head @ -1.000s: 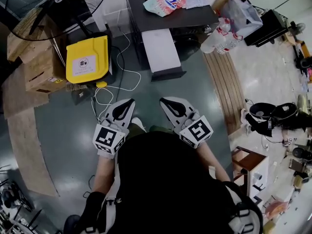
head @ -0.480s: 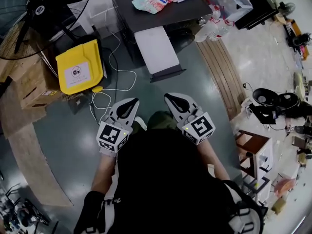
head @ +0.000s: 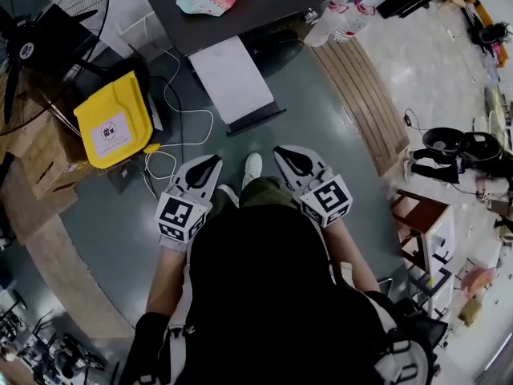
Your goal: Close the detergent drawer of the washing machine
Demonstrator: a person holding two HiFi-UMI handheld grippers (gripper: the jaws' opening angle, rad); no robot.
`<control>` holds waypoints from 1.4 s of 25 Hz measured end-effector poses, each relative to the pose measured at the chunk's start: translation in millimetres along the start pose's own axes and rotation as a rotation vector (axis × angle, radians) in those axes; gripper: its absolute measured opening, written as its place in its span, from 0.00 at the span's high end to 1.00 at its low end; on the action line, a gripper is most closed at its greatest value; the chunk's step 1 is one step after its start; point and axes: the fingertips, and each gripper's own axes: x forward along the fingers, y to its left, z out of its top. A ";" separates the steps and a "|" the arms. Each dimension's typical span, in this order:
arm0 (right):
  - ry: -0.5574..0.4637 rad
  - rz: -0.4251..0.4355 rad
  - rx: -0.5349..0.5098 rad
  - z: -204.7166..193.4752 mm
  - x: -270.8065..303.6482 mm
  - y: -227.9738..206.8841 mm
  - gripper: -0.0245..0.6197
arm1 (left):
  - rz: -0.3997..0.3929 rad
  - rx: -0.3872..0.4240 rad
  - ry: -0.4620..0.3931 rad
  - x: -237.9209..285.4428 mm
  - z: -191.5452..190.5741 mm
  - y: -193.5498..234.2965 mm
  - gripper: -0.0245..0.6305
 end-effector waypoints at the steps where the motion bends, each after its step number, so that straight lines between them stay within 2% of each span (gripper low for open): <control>1: 0.012 -0.002 0.001 -5.6 1.1 -11.5 0.93 | -0.001 0.001 0.015 9.1 -0.7 1.9 0.94; 14: 0.139 0.061 0.040 -57.8 32.4 -123.6 0.93 | 0.061 0.035 0.265 101.5 -35.6 35.0 0.94; 19: 0.172 0.089 0.064 -75.3 48.4 -148.1 0.93 | 0.067 0.030 0.346 129.5 -48.0 43.9 0.83; 27: 0.257 0.095 0.078 -108.3 66.1 -161.2 0.93 | 0.005 -0.004 0.500 147.0 -85.0 55.7 0.73; 35: 0.325 0.061 0.095 -129.6 80.2 -165.3 0.86 | -0.100 -0.008 0.601 147.9 -113.1 60.1 0.72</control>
